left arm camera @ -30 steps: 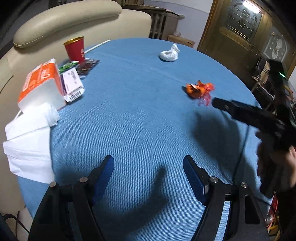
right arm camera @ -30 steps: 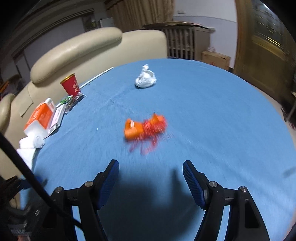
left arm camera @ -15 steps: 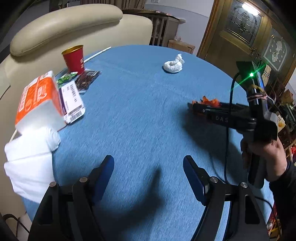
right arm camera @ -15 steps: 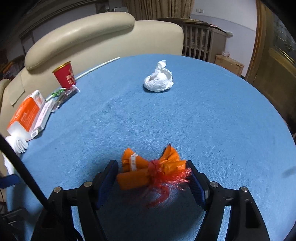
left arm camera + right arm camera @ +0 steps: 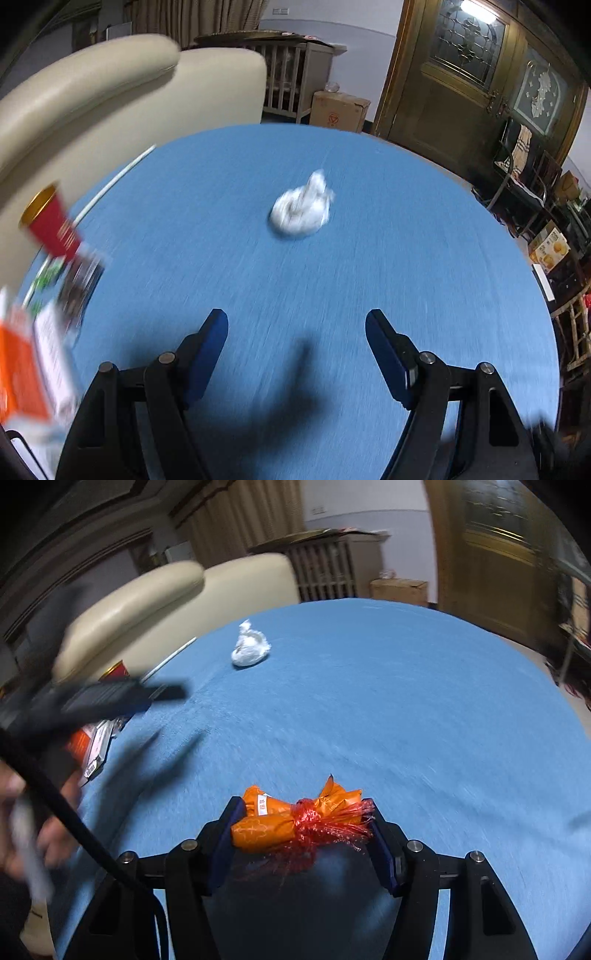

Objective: Collect trash
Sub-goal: 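Grasp the orange ribbon-tied package with the right gripper, then grasp the white crumpled tissue with the left gripper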

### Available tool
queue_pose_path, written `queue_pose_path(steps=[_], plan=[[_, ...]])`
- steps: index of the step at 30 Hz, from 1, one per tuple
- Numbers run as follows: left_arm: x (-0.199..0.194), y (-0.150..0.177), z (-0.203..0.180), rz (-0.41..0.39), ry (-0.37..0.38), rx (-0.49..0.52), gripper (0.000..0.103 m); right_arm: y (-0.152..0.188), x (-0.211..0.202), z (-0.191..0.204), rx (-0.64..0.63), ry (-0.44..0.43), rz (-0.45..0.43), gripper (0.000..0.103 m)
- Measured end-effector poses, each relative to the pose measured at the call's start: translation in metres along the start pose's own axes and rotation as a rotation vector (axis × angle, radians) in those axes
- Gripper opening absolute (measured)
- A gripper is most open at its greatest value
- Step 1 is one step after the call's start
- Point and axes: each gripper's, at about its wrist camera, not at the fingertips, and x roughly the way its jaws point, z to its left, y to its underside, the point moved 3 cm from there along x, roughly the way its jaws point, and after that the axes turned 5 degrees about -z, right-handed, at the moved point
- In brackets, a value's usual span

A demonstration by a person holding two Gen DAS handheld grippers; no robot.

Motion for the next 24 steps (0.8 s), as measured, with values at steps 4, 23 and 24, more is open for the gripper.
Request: queue_pose_path(steps=[4,23,24], plan=[[0.040,-0.036,-0.014,0.000,-0.050,0.010,0.077,0.021,-0.041,-0.017,0.086,0.032,-0.043,0.066],[0.096,-0.060,0.000,0.084,-0.085,0.021,0.044,0.041,-0.087,-0.034,0.102,0.073,-0.054,0.066],[0.087,-0.059,0.002,0.072,-0.073,0.021,0.044,0.041,-0.088,-0.032,0.102,0.072,-0.058,0.066]])
